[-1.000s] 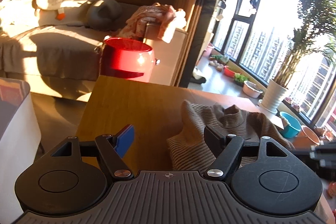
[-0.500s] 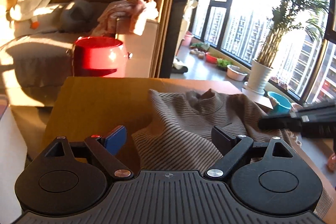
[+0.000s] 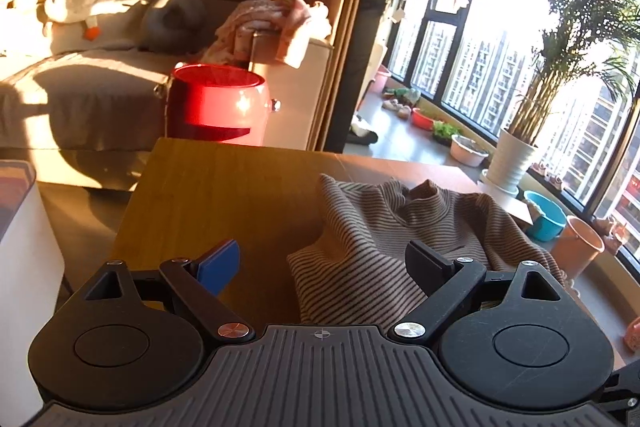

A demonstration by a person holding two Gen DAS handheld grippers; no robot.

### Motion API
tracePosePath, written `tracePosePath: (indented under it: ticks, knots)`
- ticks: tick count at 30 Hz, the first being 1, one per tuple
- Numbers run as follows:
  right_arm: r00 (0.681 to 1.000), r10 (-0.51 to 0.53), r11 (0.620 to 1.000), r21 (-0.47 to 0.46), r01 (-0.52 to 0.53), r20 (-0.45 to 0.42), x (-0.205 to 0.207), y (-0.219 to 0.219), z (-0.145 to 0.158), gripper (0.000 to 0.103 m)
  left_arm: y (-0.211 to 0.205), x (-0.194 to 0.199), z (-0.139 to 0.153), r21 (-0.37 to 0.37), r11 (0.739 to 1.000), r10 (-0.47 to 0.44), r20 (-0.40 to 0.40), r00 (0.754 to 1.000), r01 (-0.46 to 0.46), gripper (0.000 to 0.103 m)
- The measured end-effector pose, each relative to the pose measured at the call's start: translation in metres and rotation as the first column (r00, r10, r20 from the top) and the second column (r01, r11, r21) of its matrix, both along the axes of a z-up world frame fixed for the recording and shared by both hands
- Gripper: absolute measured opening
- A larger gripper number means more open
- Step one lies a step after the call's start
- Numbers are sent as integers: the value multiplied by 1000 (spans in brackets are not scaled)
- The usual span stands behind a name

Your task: Fold clothes

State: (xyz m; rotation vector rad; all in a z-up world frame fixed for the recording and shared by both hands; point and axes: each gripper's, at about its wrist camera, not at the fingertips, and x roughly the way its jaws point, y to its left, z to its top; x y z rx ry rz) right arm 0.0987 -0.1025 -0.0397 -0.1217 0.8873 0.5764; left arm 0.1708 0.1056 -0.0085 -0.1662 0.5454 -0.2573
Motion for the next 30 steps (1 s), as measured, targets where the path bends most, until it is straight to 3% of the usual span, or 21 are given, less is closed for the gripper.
tracePosePath:
  ticks: [1, 2, 10, 14, 17, 19, 21, 26, 30]
  knots:
    - [1000, 1, 1000, -3, -1, 19, 0, 1, 3, 3, 1, -1, 2, -3, 1000, 0, 5, 1000, 0, 94]
    - [999, 2, 1000, -5, -2, 39, -1, 3, 7, 0, 2, -2, 4, -3, 1000, -1, 11, 1000, 1, 94]
    - [962, -229, 967, 153, 206, 152, 47, -44, 72, 0, 13, -12, 14, -6, 1000, -11, 40, 999, 12, 95]
    - [974, -204, 971, 147, 188, 100, 49, -41, 70, 0, 16, -9, 12, -4, 1000, 16, 24, 1000, -16, 96]
    - [990, -138, 986, 94, 137, 6, 39, -33, 46, 2, 14, -6, 8, -4, 1000, 20, 1, 1000, -20, 96]
    - [990, -124, 987, 100, 129, -62, 29, -33, 32, 15, 9, -6, 6, 2, 1000, 7, -10, 1000, -7, 96]
    - [981, -138, 982, 109, 153, -133, 20, -39, 20, 43, 6, -8, 5, 7, 1000, -2, -12, 1000, 2, 96]
    - [961, -153, 973, 134, 187, -229, 11, -48, 5, 48, 1, -7, 5, 3, 1000, -10, -13, 1000, 10, 96]
    - [962, -152, 974, 132, 185, -227, 9, -43, 2, 49, -1, -8, 5, 10, 1000, -22, -8, 1000, 22, 96]
